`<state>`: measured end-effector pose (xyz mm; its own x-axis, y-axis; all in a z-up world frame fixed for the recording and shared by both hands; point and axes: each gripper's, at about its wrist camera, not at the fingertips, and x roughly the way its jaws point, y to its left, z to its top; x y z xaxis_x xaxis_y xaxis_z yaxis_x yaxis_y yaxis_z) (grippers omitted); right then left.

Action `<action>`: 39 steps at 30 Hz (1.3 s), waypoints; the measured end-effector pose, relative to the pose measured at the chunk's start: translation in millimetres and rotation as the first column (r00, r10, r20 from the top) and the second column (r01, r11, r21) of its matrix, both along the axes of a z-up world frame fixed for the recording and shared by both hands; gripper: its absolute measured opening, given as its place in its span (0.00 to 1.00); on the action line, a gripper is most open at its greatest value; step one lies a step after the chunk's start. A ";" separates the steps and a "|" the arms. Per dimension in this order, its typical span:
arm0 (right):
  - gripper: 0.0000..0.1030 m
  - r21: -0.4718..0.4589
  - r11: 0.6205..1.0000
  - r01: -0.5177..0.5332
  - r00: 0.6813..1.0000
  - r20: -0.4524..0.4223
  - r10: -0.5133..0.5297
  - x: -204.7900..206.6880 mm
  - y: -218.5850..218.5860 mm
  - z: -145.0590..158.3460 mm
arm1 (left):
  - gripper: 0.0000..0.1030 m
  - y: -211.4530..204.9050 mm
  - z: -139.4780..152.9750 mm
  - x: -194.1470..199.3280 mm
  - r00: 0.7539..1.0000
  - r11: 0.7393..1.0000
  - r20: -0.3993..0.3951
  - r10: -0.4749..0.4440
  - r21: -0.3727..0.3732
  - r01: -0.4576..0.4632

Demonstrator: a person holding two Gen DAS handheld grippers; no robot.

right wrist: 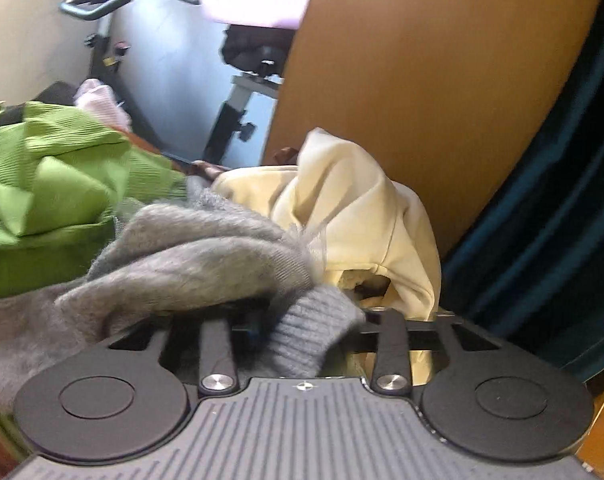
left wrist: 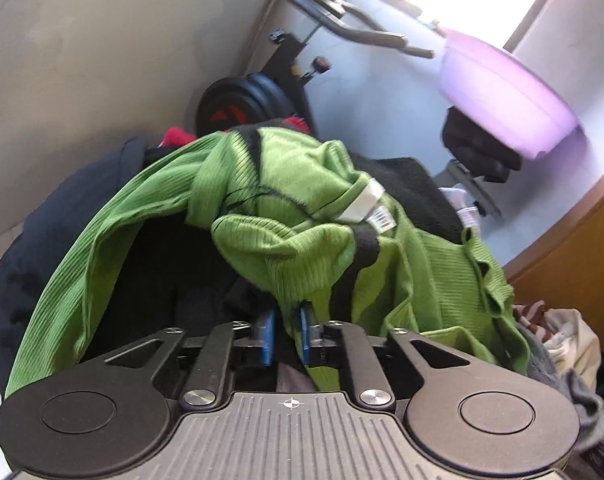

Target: Fold clothes

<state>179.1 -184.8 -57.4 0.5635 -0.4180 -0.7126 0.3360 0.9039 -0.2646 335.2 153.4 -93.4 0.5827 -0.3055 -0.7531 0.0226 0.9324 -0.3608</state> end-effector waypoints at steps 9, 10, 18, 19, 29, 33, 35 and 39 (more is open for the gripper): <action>0.78 0.135 0.957 -0.258 0.961 -0.064 0.269 -35.7 41.7 33.0 | 0.13 0.4 -3.8 -3.3 1.000 1.000 -0.002 0.005 -0.021 -0.006; 0.78 0.141 0.952 -0.272 0.957 -0.065 0.283 -37.2 44.6 36.5 | 0.13 0.6 -3.6 -3.2 1.000 1.000 -0.002 0.005 -0.023 -0.005; 0.82 0.335 0.905 -0.262 0.963 0.023 0.270 -26.0 35.2 49.2 | 0.13 -0.3 -1.9 -1.7 1.000 1.000 -0.004 -0.012 -0.023 0.012; 0.83 0.354 0.900 -0.254 0.965 0.027 0.261 -21.1 34.5 43.1 | 0.13 -1.1 -2.5 -1.3 1.000 1.000 -0.006 -0.015 -0.023 0.015; 0.96 0.248 0.921 -0.301 0.928 -0.144 0.342 29.7 81.6 -52.3 | 0.15 -10.7 -6.3 1.2 0.998 0.998 -0.024 -0.057 0.009 0.057; 0.84 0.190 0.921 -0.339 0.918 -0.148 0.368 23.8 86.8 -62.7 | 0.15 -11.3 -6.7 3.0 0.998 0.998 -0.028 -0.059 0.010 0.060; 0.73 0.184 0.921 -0.344 0.920 -0.133 0.370 19.4 84.3 -62.4 | 0.15 -11.4 -7.1 3.6 0.998 0.998 -0.028 -0.062 0.013 0.063; 0.48 0.180 0.934 -0.308 0.937 -0.112 0.331 10.6 72.6 -56.5 | 0.15 -11.0 -7.9 5.0 0.998 0.998 -0.032 -0.061 0.012 0.062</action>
